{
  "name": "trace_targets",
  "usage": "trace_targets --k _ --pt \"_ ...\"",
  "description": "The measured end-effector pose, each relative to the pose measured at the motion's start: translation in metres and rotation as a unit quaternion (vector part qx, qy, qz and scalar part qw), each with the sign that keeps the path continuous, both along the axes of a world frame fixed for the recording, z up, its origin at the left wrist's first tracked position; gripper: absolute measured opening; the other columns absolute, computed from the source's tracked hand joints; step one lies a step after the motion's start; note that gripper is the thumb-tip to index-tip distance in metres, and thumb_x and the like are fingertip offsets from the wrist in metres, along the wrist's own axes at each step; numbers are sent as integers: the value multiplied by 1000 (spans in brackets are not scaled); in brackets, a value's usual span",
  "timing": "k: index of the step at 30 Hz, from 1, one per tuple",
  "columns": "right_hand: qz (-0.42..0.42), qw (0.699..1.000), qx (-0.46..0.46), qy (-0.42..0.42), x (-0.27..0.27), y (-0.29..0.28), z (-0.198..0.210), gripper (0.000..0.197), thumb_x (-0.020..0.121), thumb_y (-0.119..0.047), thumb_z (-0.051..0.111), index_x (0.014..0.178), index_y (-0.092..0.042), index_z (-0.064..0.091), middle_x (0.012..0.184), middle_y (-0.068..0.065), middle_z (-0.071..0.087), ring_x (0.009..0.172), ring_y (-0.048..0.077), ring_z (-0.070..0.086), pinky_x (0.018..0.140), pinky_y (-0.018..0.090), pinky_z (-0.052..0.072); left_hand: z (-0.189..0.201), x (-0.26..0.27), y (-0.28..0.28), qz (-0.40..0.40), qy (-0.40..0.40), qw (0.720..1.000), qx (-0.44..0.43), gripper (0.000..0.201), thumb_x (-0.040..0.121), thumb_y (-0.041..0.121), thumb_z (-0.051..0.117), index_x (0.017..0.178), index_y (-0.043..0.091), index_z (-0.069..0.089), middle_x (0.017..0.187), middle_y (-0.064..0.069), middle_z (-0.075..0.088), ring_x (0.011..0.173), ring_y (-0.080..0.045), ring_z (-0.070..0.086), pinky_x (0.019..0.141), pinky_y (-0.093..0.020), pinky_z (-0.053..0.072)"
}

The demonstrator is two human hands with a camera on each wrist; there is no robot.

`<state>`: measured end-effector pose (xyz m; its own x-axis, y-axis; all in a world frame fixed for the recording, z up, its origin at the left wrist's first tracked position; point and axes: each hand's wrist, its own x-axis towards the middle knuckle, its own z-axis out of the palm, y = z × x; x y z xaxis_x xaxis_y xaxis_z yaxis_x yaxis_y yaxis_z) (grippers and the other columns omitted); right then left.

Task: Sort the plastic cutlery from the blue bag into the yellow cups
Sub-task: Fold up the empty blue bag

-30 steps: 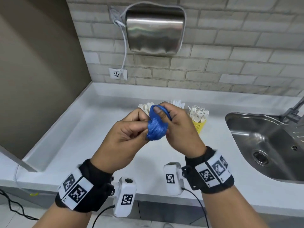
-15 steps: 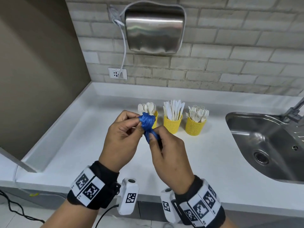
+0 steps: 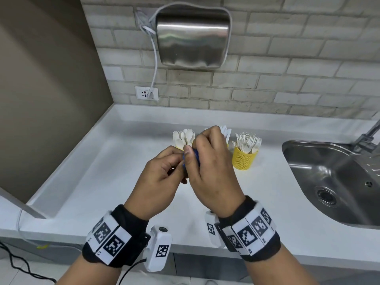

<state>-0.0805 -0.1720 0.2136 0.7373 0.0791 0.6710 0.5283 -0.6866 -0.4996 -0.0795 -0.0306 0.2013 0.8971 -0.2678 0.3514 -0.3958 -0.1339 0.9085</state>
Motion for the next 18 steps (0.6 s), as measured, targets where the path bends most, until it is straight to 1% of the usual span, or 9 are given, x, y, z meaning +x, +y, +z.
trace_targets --k 2,4,6,7,8,11,13,16,18 --pt "41 998 34 43 4 4 0 18 105 -21 42 88 -17 40 91 0 44 81 23 46 73 37 41 1 0 2 -28 -14 999 12 30 107 -2 44 97 7 71 95 -2 60 83 -25 60 76 -29 52" --pt "68 991 66 97 6 8 -2 15 105 -19 42 91 -17 39 88 -1 48 79 22 50 71 40 45 -2 0 4 -48 -17 999 19 27 108 6 41 109 -2 66 103 -15 60 95 -36 60 86 -46 54" --pt "74 987 74 118 8 10 -4 13 105 -20 41 92 -18 43 88 -3 52 81 21 53 73 38 46 -3 -1 5 -57 -6 998 30 30 108 15 39 118 2 64 111 -18 61 104 -41 59 92 -57 50" --pt "69 988 69 119 8 10 -5 15 105 -22 42 90 -19 43 87 -3 52 81 19 52 74 35 44 -3 -1 6 -64 0 997 38 31 108 17 39 121 6 65 113 -16 62 106 -40 59 93 -58 49" --pt "64 988 66 121 9 10 -7 20 105 -23 42 85 -21 42 84 -5 50 80 17 50 73 30 41 -2 -2 8 -73 7 996 47 30 108 18 40 122 11 66 114 -11 62 106 -36 59 93 -55 50" --pt "55 986 67 141 11 9 -13 37 105 -20 49 71 -27 34 68 -10 41 67 9 43 63 20 31 -4 -1 17 -69 32 992 99 28 109 16 45 107 27 71 106 9 54 102 -12 56 92 -26 45" --pt "59 980 71 174 11 8 -19 39 104 -19 51 68 -23 38 62 -8 42 62 12 42 58 24 32 -7 3 22 -47 40 987 150 26 107 18 51 96 25 74 110 7 51 110 -11 54 93 -23 44" --pt "73 969 87 218 8 9 -25 35 103 -20 51 71 -6 50 60 2 50 60 19 45 58 35 37 -7 3 23 -37 25 982 185 23 95 33 61 74 40 71 110 7 53 110 -13 55 82 -14 43" --pt "76 966 94 228 6 9 -29 36 101 -20 53 68 -4 51 60 5 49 61 22 46 58 36 38 -6 3 25 -49 15 979 196 24 92 27 66 78 45 72 108 7 56 109 -13 58 83 -12 45"
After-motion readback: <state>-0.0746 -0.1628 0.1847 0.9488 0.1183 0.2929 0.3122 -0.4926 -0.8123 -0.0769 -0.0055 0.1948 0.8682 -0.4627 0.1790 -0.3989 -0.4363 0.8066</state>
